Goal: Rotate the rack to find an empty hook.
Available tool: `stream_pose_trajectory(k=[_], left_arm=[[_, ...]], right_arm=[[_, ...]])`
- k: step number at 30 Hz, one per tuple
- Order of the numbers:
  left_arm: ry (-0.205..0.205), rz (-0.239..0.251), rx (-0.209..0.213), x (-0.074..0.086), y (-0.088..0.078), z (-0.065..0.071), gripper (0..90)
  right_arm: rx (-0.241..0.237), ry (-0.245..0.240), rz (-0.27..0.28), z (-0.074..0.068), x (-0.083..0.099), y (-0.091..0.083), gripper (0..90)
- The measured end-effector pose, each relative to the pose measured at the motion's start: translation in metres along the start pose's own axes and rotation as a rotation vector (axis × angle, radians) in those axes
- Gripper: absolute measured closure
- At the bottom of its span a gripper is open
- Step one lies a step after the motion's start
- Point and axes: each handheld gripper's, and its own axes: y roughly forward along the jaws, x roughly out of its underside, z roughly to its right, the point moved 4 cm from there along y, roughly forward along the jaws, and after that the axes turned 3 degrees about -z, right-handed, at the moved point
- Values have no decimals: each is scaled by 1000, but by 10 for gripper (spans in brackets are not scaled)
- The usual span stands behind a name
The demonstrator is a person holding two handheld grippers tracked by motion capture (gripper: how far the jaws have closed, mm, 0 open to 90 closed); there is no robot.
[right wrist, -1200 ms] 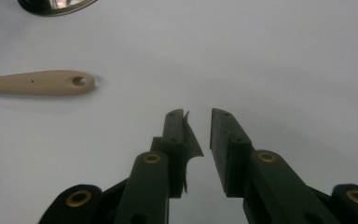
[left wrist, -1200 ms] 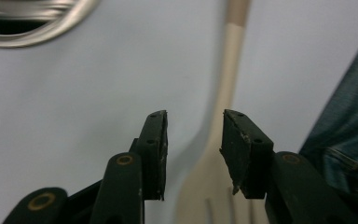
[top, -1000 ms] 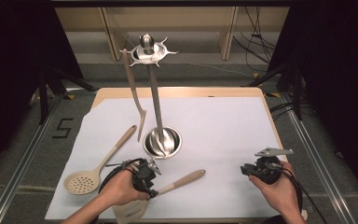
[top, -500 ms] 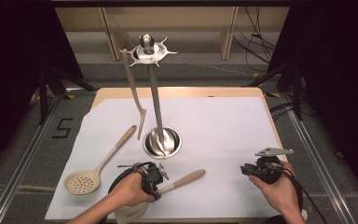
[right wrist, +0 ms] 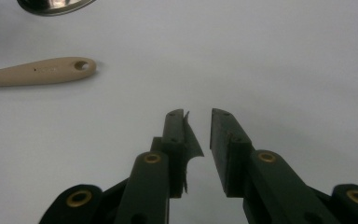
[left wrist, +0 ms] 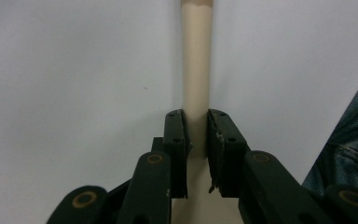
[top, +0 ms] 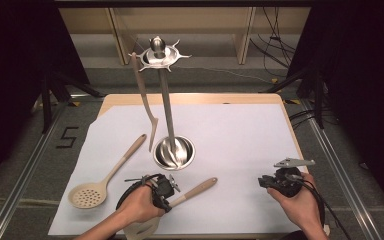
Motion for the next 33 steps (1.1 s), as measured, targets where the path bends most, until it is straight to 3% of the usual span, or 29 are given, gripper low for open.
stream_pose_trajectory(k=[5,6,7,9,13,16,17,19,20,22,23,24,25,27,33], left_arm=[[-26,100,28,5,-7,-2,776],[-31,126,26,5,-9,-3,777],[-82,163,31,5,-10,-1,777],[-99,218,32,5,-13,0,778],[-101,223,-5,9,-17,-6,779],[-105,232,5,11,-17,-8,781],[-104,236,5,11,-19,-9,782],[-107,255,1,12,-24,-11,784],[-110,257,5,12,-25,-12,786],[-119,270,-13,13,-30,-14,789],[-128,280,-16,14,-31,-15,793],[-127,280,-21,15,-31,-17,796],[-128,275,-23,16,-31,-18,800],[-119,252,-24,17,-30,-21,803],[-141,227,-16,12,-20,-22,802]], right_arm=[[4,-4,-7,0,0,1,760],[4,-32,10,2,-1,2,760],[4,-28,13,2,-1,2,760],[3,-39,11,2,-1,2,760],[3,-34,12,2,-1,2,760],[3,-5,1,-1,-1,0,760],[-2,-32,16,1,-2,1,760],[9,-40,29,3,-1,2,760],[7,4,5,0,-1,0,760],[14,-25,15,2,0,1,760],[3,-3,6,0,-1,0,760],[4,-25,18,2,-1,1,760],[2,0,2,0,0,0,760],[7,-34,13,2,-1,2,760],[8,-25,6,0,-1,1,758]])
